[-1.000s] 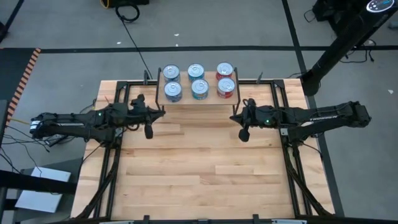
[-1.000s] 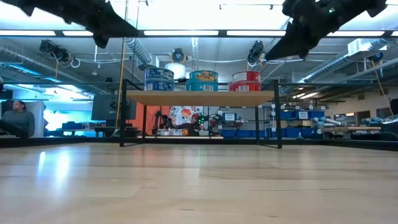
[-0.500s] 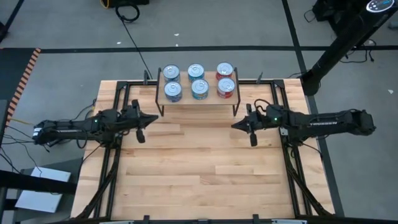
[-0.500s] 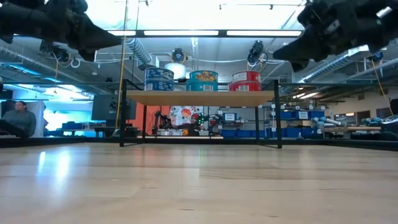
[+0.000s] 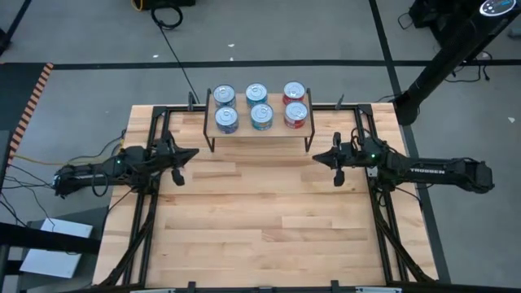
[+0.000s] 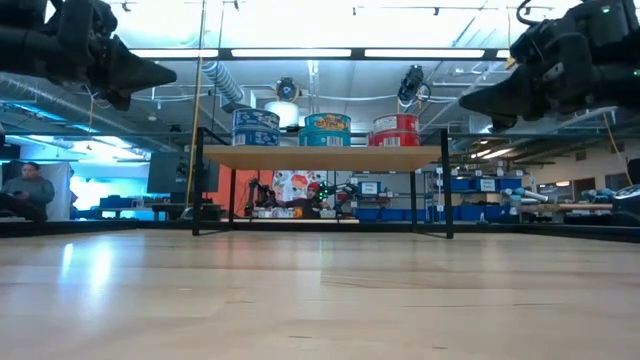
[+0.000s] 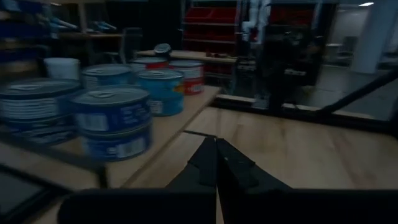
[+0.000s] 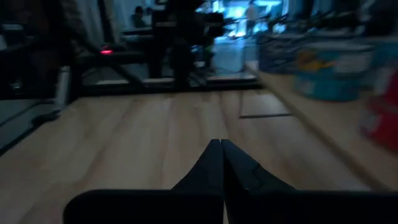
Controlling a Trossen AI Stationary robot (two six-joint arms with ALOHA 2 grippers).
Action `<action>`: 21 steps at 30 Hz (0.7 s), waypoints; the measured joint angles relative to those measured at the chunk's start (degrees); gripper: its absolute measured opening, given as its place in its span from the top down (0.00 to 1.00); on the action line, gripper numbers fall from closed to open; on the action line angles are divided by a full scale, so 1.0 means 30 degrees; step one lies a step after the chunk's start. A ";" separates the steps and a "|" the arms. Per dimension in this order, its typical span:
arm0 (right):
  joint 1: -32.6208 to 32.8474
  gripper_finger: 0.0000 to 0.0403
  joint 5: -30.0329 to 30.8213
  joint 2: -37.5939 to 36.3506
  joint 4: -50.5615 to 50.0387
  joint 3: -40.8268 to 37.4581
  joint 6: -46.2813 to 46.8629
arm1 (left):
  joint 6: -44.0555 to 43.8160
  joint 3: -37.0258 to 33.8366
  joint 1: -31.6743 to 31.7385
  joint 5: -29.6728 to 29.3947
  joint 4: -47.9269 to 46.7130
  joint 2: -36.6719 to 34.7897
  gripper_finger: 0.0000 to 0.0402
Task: Stack canned seafood by type on shelf
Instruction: Return to Home Position
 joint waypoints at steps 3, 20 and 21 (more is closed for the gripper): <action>-0.0018 1.00 0.1438 -0.0781 0.0025 -0.0189 -0.0489 | 0.0435 0.0000 0.0005 -0.0916 -0.0961 -0.1005 1.00; 0.0135 1.00 0.1606 -0.6325 -0.3563 -0.2091 0.0458 | 0.0797 -0.0150 0.0007 -0.1485 -0.3692 -0.2073 1.00; 0.0135 1.00 0.1685 -0.6632 -0.3700 -0.2091 0.0451 | 0.0754 -0.0353 0.0007 -0.1482 -0.3531 -0.2070 1.00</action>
